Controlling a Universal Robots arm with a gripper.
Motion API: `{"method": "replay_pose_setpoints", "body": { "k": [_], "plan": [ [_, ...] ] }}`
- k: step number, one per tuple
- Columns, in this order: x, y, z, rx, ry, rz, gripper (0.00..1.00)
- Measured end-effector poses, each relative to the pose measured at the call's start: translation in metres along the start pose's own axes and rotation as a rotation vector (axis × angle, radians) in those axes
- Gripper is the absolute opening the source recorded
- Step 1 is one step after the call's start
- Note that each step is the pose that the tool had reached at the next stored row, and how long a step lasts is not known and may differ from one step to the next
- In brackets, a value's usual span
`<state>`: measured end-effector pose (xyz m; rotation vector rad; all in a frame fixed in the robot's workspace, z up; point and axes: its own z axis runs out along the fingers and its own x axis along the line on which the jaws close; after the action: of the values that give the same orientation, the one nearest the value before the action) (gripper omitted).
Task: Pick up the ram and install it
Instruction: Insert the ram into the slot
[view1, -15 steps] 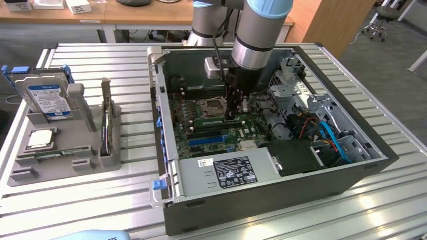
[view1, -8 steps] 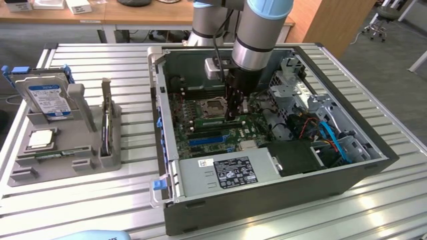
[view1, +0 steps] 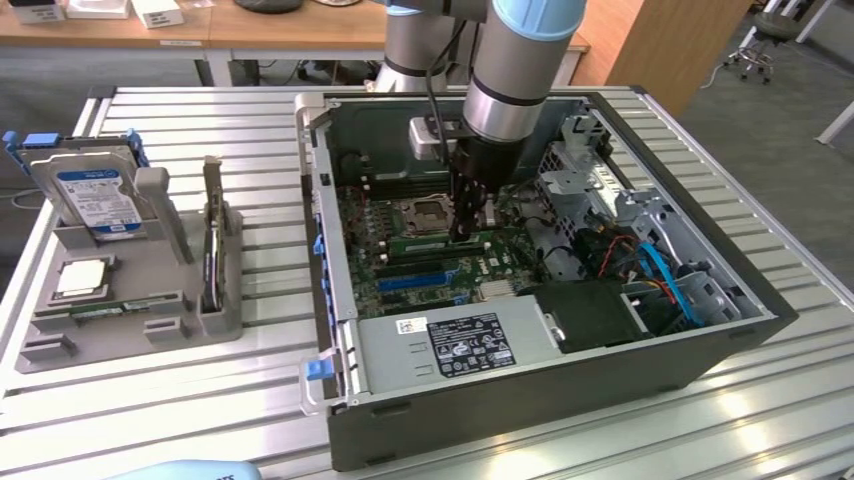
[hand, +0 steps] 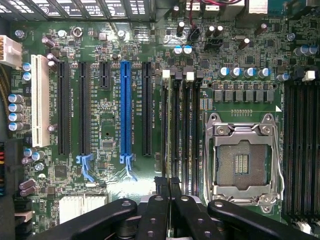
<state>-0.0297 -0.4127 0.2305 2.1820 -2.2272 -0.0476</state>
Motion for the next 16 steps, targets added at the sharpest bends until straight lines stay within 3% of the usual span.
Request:
{"method": "replay_pose_setpoints", "body": {
  "k": [16],
  "plan": [
    [-0.0006,-0.0002,0.0011,0.0000,-0.0001,-0.001,0.11]
  ]
}}
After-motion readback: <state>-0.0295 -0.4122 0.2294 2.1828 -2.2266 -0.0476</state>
